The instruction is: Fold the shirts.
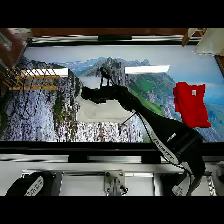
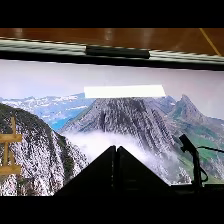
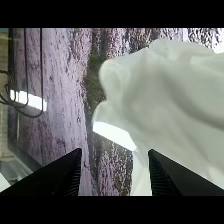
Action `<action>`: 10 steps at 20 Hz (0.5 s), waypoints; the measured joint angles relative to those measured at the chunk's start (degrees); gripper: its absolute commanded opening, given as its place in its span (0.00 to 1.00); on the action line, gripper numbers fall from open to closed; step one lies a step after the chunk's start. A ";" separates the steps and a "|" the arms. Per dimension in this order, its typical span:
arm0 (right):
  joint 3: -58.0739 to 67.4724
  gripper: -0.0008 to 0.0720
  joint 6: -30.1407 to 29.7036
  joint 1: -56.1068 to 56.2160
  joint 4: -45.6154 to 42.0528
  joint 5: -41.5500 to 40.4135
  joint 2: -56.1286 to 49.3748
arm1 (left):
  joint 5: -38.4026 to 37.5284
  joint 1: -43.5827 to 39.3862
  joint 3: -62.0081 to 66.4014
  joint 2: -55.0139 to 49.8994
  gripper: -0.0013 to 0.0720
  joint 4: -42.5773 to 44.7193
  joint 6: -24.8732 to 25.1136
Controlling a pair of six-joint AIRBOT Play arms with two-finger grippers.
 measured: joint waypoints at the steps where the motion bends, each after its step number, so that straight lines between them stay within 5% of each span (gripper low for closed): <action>1: 0.17 0.74 0.31 -0.22 0.04 -0.81 -0.20 | -0.15 0.11 0.00 0.02 0.07 0.00 -0.07; 6: 0.59 0.74 -0.74 -5.95 -11.67 -18.08 4.83 | -0.90 0.22 0.00 0.13 0.07 -1.09 -0.11; 7: 0.61 0.93 -0.81 -8.04 -16.79 -22.97 6.49 | -0.92 0.24 0.00 0.15 0.07 -1.51 -0.11; 10: 0.02 0.93 -1.31 -15.89 -27.36 -34.93 9.31 | -1.07 0.22 0.00 0.15 0.07 -1.99 -0.11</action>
